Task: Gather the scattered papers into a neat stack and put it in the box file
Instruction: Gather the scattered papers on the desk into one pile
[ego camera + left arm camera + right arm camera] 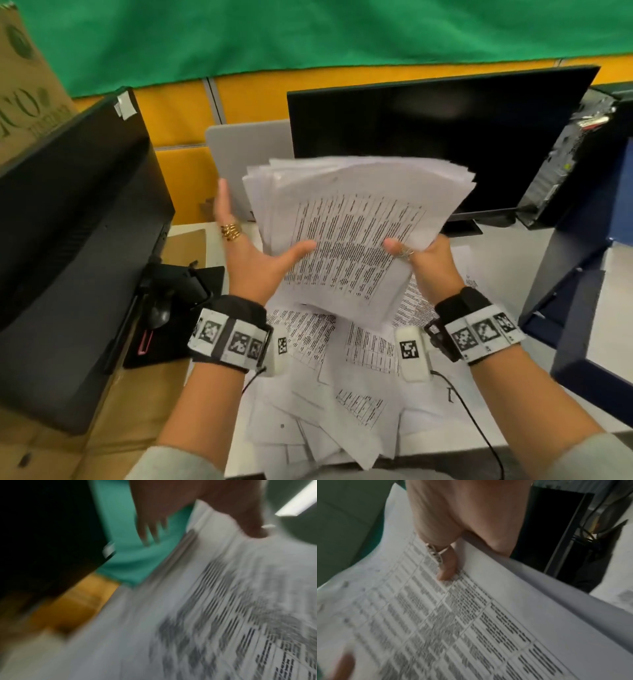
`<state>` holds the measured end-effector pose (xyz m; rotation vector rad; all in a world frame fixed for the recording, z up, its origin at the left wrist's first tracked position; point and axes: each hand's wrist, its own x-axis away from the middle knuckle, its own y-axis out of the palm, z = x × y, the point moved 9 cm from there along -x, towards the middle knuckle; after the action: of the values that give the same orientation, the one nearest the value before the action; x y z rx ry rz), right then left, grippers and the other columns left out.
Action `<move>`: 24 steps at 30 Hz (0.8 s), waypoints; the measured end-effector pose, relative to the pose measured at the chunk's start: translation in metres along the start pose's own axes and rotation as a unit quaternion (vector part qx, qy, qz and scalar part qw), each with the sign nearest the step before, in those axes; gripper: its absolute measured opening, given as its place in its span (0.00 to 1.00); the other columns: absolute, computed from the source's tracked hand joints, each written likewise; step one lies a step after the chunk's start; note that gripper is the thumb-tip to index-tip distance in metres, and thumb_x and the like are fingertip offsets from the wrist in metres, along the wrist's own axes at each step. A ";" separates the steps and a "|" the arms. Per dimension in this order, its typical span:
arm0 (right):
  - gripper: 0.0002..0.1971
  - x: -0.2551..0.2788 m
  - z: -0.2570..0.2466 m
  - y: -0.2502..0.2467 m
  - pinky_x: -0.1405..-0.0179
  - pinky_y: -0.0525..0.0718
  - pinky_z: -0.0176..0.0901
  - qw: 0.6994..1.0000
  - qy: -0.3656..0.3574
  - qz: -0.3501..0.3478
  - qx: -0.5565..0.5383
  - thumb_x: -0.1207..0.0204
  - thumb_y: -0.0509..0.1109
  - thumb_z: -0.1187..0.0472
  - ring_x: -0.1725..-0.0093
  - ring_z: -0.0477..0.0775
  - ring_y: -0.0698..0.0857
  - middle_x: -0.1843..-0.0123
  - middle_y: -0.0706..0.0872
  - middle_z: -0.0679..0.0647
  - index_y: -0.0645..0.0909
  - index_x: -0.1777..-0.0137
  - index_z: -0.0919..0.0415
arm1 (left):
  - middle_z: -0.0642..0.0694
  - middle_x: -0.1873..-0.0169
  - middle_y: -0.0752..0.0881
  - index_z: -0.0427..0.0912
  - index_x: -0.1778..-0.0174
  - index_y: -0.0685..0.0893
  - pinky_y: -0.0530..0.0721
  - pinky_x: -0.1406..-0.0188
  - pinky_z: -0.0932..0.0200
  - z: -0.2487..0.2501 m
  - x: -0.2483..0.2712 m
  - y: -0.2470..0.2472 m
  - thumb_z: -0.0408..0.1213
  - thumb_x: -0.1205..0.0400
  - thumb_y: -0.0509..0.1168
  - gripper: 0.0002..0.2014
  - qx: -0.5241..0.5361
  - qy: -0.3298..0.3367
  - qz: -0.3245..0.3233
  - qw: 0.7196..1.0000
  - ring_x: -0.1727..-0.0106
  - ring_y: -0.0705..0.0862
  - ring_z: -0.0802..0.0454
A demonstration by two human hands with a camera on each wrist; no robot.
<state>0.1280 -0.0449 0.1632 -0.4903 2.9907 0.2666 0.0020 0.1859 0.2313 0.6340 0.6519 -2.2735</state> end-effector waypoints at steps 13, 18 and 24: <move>0.20 0.027 0.065 -0.011 0.48 0.81 0.43 0.989 0.119 -0.015 0.084 0.36 0.76 0.73 0.53 0.41 0.82 0.55 0.83 0.42 0.75 0.55 0.47 | 0.55 0.56 0.83 0.41 0.41 0.77 0.80 0.66 0.72 -0.119 0.095 0.073 0.34 0.35 0.80 0.28 0.137 -0.368 -0.101 0.914 0.55 0.83 0.57; 0.17 0.038 0.076 -0.008 0.47 0.83 0.38 0.984 0.118 -0.042 0.128 0.33 0.77 0.67 0.47 0.45 0.84 0.51 0.84 0.43 0.78 0.49 0.49 | 0.56 0.48 0.80 0.46 0.42 0.78 0.76 0.40 0.56 -0.121 0.112 0.086 0.37 0.30 0.77 0.22 0.114 -0.382 -0.155 0.904 0.42 0.80 0.53; 0.18 0.044 0.082 -0.013 0.46 0.82 0.40 0.985 0.120 -0.018 0.119 0.30 0.75 0.66 0.49 0.43 0.84 0.53 0.84 0.46 0.74 0.51 0.45 | 0.56 0.55 0.86 0.51 0.50 0.81 0.83 0.59 0.72 -0.136 0.113 0.090 0.35 0.31 0.77 0.16 0.113 -0.353 -0.168 0.913 0.51 0.85 0.60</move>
<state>0.0963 -0.0547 0.0752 -0.5878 3.1803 -0.1659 0.0275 0.1571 0.0372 -0.2481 0.1406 -2.6742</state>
